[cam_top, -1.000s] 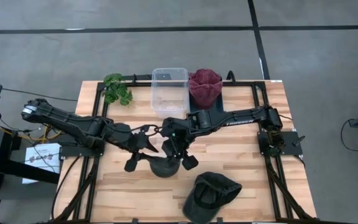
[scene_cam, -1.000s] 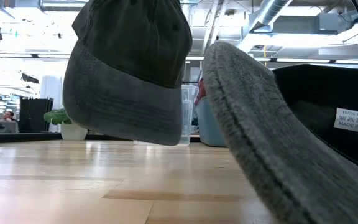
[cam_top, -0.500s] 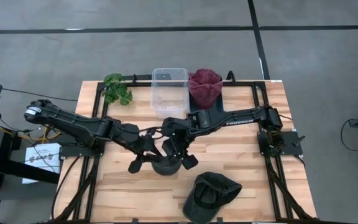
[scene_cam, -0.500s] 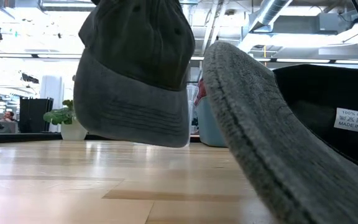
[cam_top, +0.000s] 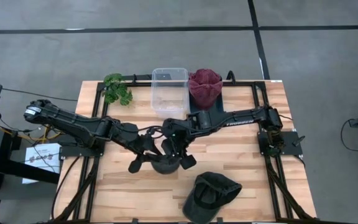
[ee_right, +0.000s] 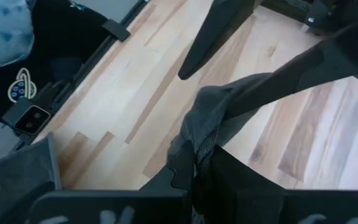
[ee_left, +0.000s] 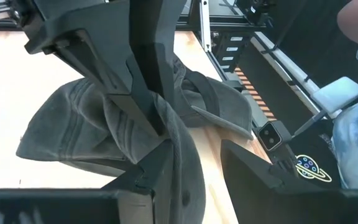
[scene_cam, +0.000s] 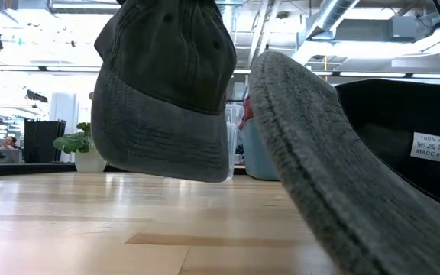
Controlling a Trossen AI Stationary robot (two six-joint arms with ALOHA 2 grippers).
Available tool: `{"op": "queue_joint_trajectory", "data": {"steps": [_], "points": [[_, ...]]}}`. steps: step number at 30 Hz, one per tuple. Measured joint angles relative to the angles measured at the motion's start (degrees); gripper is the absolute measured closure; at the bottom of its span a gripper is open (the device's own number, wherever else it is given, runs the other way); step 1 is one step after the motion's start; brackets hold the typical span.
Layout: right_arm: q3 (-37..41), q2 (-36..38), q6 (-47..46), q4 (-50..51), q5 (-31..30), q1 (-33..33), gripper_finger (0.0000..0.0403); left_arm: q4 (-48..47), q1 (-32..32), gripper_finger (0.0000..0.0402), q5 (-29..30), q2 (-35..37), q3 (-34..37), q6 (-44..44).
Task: Pick & Place hat
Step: Put the left black cap into the transparent bin
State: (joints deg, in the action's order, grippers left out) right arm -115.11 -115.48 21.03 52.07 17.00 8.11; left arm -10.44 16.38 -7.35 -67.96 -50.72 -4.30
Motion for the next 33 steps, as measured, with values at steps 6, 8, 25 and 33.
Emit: {"op": "queue_joint_trajectory", "data": {"steps": [6,8,25,33], "points": [[0.0,0.0,-0.01,-0.06,-0.74,0.14,0.0388,-0.04,0.0,0.027,0.29,0.0,0.0,-0.05],[0.0,0.0,-0.01,-0.4,-0.72,0.14,0.0388,-0.14,0.0,0.027,1.34,0.0,0.0,-0.27],[0.0,0.0,-0.03,-1.19,-1.95,1.37,0.0388,-1.11,0.0,0.0277,4.83,-0.02,0.0,-3.55],[0.0,0.0,-0.03,-1.37,-2.17,1.29,0.038,-1.58,0.02,0.0384,4.78,-0.02,0.0,-5.73]]}}
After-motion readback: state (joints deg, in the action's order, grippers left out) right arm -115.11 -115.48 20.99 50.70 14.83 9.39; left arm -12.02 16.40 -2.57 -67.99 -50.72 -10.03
